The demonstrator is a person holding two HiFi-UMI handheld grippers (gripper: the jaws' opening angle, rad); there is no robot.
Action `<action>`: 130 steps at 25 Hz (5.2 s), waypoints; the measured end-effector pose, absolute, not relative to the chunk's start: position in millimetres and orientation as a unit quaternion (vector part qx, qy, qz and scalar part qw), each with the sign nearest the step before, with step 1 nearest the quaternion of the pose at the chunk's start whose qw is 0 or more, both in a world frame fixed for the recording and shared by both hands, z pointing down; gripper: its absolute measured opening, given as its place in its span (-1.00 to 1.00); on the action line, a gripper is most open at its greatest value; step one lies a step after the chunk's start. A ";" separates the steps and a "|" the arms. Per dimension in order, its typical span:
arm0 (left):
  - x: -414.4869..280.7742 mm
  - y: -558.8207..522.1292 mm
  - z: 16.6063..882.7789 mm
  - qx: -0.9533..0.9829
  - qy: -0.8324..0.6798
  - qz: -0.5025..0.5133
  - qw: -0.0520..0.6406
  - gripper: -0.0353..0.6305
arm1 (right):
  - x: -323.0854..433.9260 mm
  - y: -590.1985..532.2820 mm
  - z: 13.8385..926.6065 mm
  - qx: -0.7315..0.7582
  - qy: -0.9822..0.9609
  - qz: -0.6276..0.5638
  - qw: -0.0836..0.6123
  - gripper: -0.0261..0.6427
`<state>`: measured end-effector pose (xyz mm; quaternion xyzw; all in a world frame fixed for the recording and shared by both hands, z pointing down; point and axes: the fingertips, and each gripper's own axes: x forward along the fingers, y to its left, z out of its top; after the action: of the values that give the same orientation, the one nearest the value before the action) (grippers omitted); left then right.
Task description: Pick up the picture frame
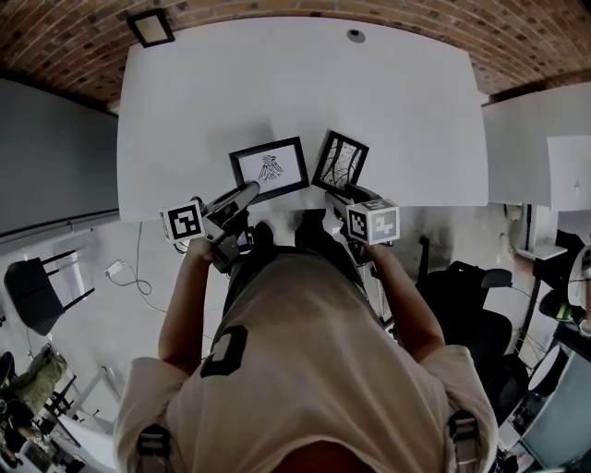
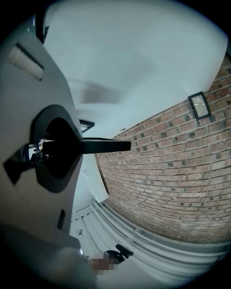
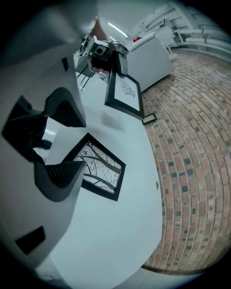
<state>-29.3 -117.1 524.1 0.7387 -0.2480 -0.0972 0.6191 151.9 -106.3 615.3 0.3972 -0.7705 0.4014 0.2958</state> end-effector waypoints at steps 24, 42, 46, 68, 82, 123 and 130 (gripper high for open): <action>-40.3 -97.5 531.7 0.747 -0.263 -0.070 0.606 -0.79 | 233.2 -111.9 655.9 0.550 -0.648 0.360 0.384 -0.17; -35.2 -97.0 529.8 0.768 -0.238 -0.053 0.592 -0.79 | 248.3 -73.6 662.3 0.607 -0.582 0.459 0.287 -0.17; -37.5 -93.2 532.4 0.765 -0.241 -0.053 0.594 -0.79 | 252.7 -64.9 662.6 0.620 -0.569 0.471 0.265 -0.17; -54.6 -97.4 538.4 0.765 -0.240 -0.036 0.596 -0.79 | 188.8 -65.0 694.6 0.406 -0.557 0.715 -0.117 -0.17; -96.0 -75.6 530.4 0.764 -0.261 -0.041 0.589 -0.79 | 185.5 -27.2 665.5 0.395 -0.604 0.685 -0.094 -0.66; -95.6 -43.3 476.1 0.793 -0.295 -0.093 0.525 -0.79 | 92.9 -43.1 439.8 0.236 -0.809 0.522 -0.128 -0.83; -102.1 -49.2 477.3 0.789 -0.309 -0.106 0.521 -0.79 | 93.4 -38.4 441.6 0.235 -0.807 0.528 -0.122 -0.83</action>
<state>-102.1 -49.2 477.3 0.7888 -0.3092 -0.1058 0.5206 93.4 -38.4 441.6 0.2349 -0.8070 0.5278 -0.1223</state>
